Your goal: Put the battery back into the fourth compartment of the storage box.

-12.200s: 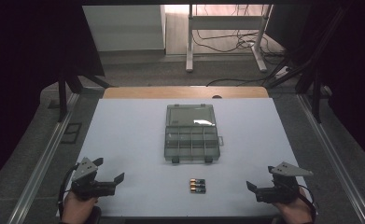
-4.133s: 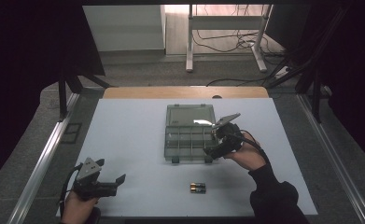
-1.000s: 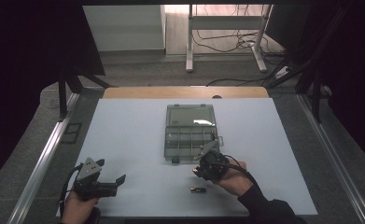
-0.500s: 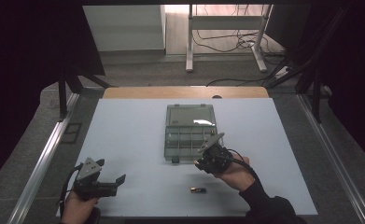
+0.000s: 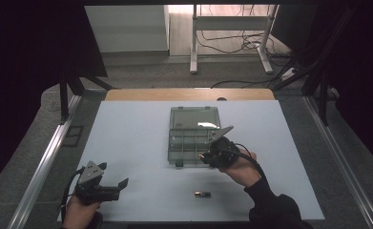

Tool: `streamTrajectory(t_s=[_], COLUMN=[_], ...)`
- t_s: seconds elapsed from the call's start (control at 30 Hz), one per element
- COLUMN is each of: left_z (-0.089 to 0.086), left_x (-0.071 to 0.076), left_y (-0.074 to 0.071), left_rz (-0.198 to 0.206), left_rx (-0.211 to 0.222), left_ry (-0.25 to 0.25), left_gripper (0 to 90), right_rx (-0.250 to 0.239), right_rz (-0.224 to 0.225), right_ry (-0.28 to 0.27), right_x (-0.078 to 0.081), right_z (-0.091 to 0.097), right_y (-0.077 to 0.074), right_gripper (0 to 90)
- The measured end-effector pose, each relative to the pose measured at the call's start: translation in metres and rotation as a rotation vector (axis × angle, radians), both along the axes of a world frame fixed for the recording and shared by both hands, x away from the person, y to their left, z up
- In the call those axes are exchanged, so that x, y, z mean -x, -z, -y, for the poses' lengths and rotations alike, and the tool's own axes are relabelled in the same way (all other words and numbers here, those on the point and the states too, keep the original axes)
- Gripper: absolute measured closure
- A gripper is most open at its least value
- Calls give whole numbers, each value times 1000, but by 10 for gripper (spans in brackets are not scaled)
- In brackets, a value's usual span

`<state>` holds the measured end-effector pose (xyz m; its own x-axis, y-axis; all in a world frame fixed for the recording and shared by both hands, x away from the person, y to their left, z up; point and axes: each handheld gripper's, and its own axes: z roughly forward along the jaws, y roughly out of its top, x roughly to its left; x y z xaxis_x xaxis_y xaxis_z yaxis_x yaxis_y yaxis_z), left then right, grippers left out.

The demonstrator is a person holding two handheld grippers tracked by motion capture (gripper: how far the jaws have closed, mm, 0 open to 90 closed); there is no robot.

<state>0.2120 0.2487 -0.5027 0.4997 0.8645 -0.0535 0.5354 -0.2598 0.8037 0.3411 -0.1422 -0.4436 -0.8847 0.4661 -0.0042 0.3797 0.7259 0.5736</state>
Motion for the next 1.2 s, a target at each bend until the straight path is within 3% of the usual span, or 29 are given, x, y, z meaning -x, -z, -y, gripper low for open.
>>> streamTrajectory(t_s=[0.53,0.77,1.2], left_z=[-1,-1,-1], left_x=[0,0,0], left_y=[0,0,0], left_rz=[-1,-2,-3], left_rx=[3,5,6], left_ry=[-1,-2,-2], left_gripper=[29,29,30], right_rx=[-27,-33,3], right_rz=[33,49,53], right_ry=[71,133,226], right_x=[-29,-49,-77], right_z=[6,13,18], right_y=[-13,-18,-2], right_gripper=[768,768,767])
